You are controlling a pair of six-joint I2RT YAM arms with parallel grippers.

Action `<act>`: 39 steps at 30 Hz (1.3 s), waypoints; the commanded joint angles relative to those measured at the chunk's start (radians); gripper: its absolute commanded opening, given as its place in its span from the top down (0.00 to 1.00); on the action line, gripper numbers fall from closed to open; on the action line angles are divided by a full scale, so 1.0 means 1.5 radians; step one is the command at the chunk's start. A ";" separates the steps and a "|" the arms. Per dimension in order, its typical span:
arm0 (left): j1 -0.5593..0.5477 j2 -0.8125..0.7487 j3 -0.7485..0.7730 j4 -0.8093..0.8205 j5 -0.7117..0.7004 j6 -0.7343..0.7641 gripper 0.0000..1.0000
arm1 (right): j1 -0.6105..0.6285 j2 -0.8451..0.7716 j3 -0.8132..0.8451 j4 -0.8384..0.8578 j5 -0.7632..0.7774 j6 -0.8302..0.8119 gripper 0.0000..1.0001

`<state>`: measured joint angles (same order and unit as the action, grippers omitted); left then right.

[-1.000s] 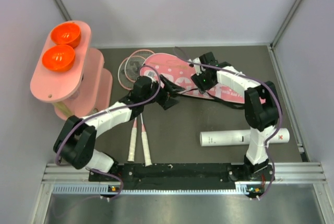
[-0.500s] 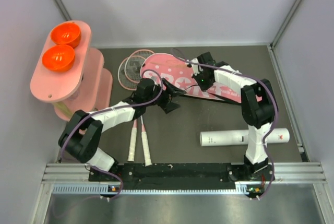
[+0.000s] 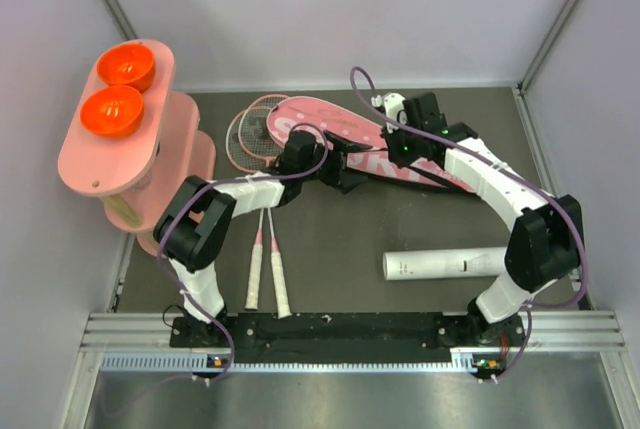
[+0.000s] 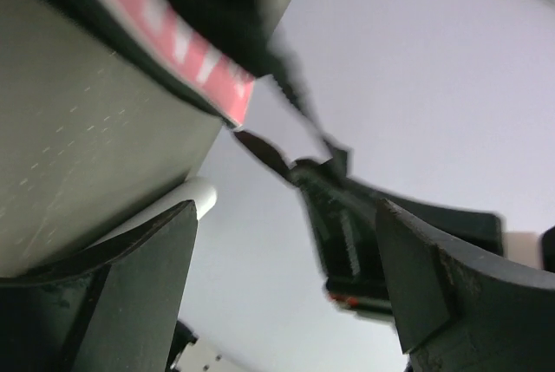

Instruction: Pack up the badminton gear

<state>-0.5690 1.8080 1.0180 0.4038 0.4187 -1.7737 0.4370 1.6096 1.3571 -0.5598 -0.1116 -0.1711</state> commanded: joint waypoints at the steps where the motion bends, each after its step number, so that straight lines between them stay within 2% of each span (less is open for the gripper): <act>1: 0.000 0.024 0.098 0.028 -0.030 -0.029 0.12 | 0.014 -0.036 -0.018 0.027 -0.021 0.010 1.00; 10: -0.017 0.065 0.189 -0.026 -0.076 0.011 0.16 | 0.026 -0.086 -0.030 0.027 -0.029 0.017 1.00; 16: -0.033 0.065 0.184 -0.037 -0.086 0.036 0.19 | 0.032 -0.097 -0.027 0.031 -0.035 0.025 1.00; 25: -0.035 0.040 0.165 -0.058 -0.090 0.090 0.17 | 0.032 -0.115 -0.033 0.034 -0.026 0.024 1.00; 34: -0.029 -0.043 0.129 -0.088 -0.099 0.198 0.15 | 0.032 -0.111 -0.041 0.034 -0.007 0.018 1.00; 39: -0.029 -0.035 0.116 -0.065 -0.094 0.162 0.14 | 0.033 -0.118 -0.037 0.036 -0.025 0.022 1.00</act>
<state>-0.6159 1.7882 1.2144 0.2581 0.2859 -1.5303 0.4648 1.4921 1.2953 -0.5632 -0.1272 -0.1516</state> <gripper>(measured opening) 0.855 0.006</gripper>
